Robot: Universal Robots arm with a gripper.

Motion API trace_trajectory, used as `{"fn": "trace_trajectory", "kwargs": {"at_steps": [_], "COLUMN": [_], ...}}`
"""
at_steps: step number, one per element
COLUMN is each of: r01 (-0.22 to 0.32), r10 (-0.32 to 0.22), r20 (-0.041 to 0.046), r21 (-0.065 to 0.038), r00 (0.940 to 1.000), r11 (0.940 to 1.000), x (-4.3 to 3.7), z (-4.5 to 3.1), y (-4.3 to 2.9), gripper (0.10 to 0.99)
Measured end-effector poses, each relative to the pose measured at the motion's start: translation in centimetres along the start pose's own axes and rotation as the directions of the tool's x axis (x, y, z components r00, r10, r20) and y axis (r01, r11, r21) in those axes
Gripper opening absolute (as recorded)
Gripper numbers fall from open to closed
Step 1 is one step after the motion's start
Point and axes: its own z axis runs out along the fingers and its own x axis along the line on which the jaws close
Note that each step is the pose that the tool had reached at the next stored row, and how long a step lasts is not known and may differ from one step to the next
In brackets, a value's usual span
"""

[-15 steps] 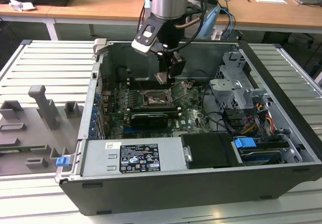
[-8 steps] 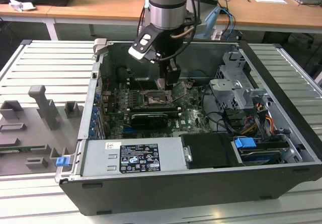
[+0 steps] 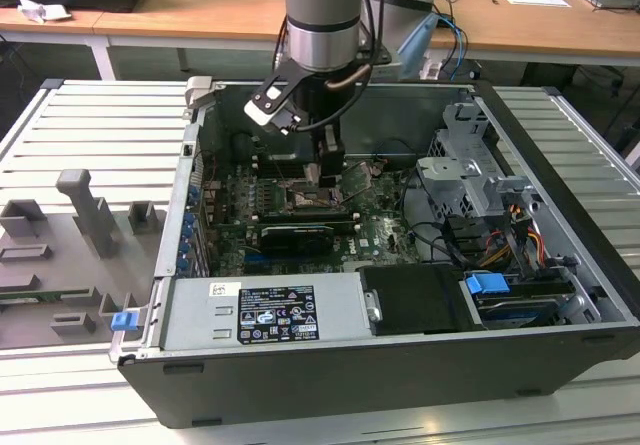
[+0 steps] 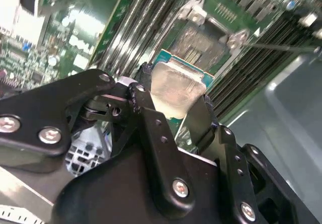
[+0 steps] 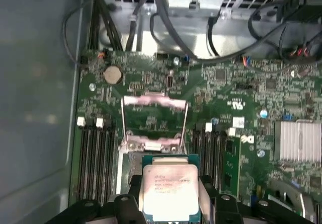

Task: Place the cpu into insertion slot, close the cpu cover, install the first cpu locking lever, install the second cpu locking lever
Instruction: 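Place the cpu into insertion slot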

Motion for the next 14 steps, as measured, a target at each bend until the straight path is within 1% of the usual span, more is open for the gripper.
{"fn": "trace_trajectory", "kwargs": {"at_steps": [1, 2, 3, 4, 6, 8, 9, 12, 13, 14], "r01": [0.000, -0.002, -0.021, -0.033, -0.040, -0.041, -0.041, -0.041, -0.041, -0.041], "r10": [0.000, 0.002, 0.021, 0.033, 0.040, 0.041, 0.041, 0.041, 0.041, 0.041], "r20": [0.0000, 0.0002, 0.0017, 0.0029, 0.0035, -0.0010, -0.0025, -0.0023, -0.0025, -0.0026], "r21": [0.000, 0.000, 0.000, -0.001, -0.001, -0.001, -0.001, -0.001, -0.001, -0.001], "r00": [1.0000, 1.0000, 0.9998, 0.9995, 0.9992, 0.9992, 0.9992, 0.9992, 0.9992, 0.9992], "r11": [1.0000, 1.0000, 0.9998, 0.9995, 0.9992, 0.9992, 0.9992, 0.9992, 0.9992, 0.9992], "x": [0.09, 0.18, 0.23, 0.24, 0.42, 0.67, 0.85, 1.22, 1.43, 1.53], "z": [0.15, 0.32, 0.69, 0.89, 1.22, 1.40, 1.65, 2.24, 2.60, 2.78], "y": [-0.39, -0.50, -0.55, -0.58, -0.65, -0.83, -0.92, -1.01, -1.05, -1.07], "gripper": [0.525, 0.525, 0.525, 0.525, 0.525, 0.525, 0.525, 0.525, 0.525, 0.525]}}
